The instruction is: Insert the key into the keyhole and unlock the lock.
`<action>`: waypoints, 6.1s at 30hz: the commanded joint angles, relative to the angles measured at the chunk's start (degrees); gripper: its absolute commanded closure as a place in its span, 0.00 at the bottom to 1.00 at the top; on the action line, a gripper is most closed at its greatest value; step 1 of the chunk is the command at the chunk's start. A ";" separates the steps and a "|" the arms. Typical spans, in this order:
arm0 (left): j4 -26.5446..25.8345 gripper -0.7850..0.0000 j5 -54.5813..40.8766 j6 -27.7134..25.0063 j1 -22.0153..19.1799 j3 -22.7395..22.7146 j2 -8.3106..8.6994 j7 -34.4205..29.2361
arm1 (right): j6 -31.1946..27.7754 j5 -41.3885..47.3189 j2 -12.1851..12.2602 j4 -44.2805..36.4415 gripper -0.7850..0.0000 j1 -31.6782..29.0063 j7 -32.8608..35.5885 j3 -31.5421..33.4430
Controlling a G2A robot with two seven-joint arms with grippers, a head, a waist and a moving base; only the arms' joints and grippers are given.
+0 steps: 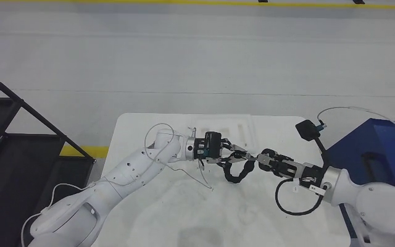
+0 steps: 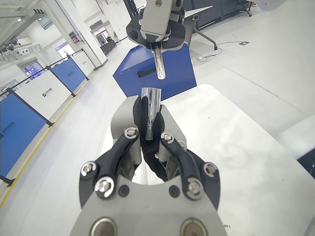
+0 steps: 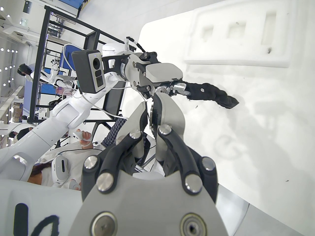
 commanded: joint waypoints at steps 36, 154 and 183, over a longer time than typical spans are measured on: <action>3.61 1.00 2.36 -4.21 -0.05 -1.32 -2.59 3.54 | 0.56 0.46 0.66 2.85 1.00 0.99 -3.44 -2.50; 7.32 1.00 -12.50 -14.65 -7.83 11.65 1.32 3.25 | -46.89 -19.64 4.14 5.91 0.00 6.42 4.74 -8.48; 12.16 1.00 -19.54 -14.65 -10.37 15.47 -0.16 3.25 | -46.29 -27.43 4.68 2.19 0.00 8.76 5.40 -15.24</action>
